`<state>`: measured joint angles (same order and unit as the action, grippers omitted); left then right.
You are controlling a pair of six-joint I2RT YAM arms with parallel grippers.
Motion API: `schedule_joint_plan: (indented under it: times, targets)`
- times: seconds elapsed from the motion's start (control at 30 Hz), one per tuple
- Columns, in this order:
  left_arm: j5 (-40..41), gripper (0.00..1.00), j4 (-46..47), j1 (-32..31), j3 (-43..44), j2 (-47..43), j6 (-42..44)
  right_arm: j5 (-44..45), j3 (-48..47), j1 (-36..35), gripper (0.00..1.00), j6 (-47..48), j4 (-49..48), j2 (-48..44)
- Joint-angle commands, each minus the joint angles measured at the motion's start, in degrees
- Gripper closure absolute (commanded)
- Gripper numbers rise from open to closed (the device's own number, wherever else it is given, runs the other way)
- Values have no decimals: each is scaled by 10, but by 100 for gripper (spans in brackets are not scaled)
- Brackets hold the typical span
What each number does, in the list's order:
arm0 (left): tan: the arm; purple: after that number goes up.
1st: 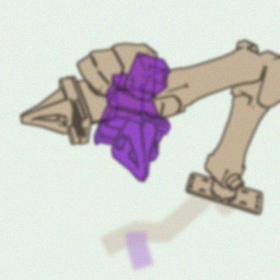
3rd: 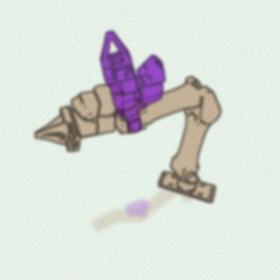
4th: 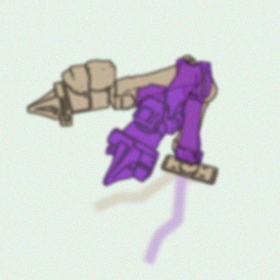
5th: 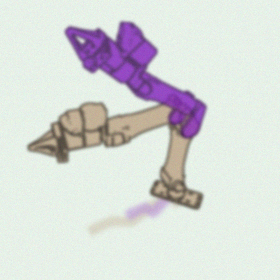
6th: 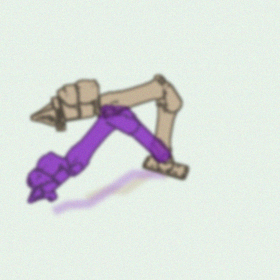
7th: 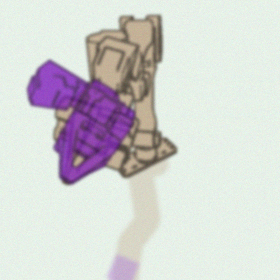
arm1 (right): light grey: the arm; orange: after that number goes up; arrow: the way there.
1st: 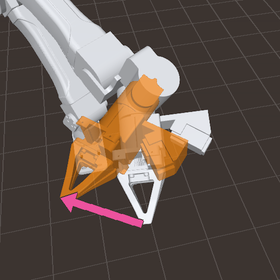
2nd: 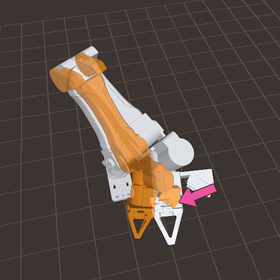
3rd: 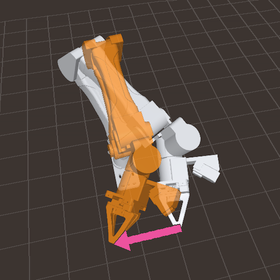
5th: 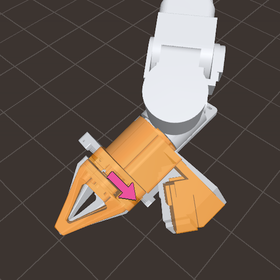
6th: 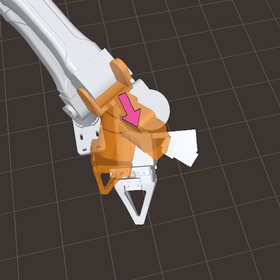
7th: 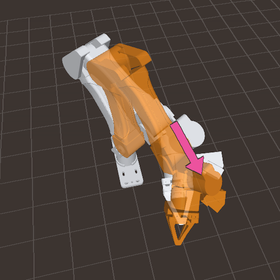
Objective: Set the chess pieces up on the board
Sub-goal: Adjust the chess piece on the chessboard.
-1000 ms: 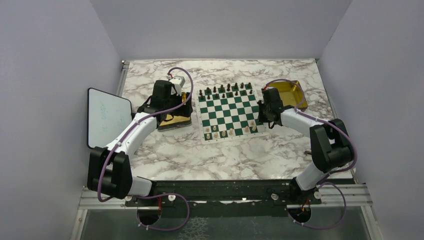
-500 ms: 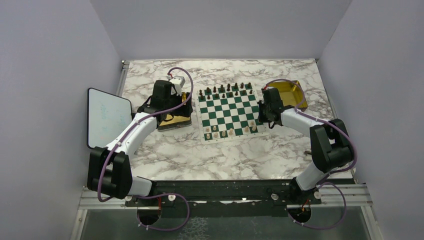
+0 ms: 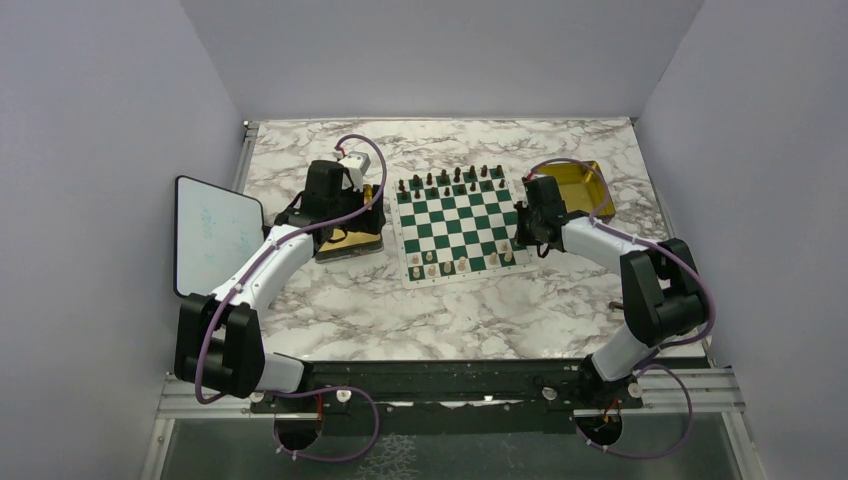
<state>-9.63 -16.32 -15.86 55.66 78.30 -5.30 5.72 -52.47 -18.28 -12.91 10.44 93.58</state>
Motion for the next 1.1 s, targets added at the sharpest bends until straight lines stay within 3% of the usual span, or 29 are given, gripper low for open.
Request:
schedule_joint_plan:
  times: [0.0,1.07]
  targets:
    - [-11,10,14,0,-3,-12,6,-2,-18,2,87,3,20,-17]
    - [-12,10,14,0,-2,-10,5,-11,-38,2,81,0,35,22]
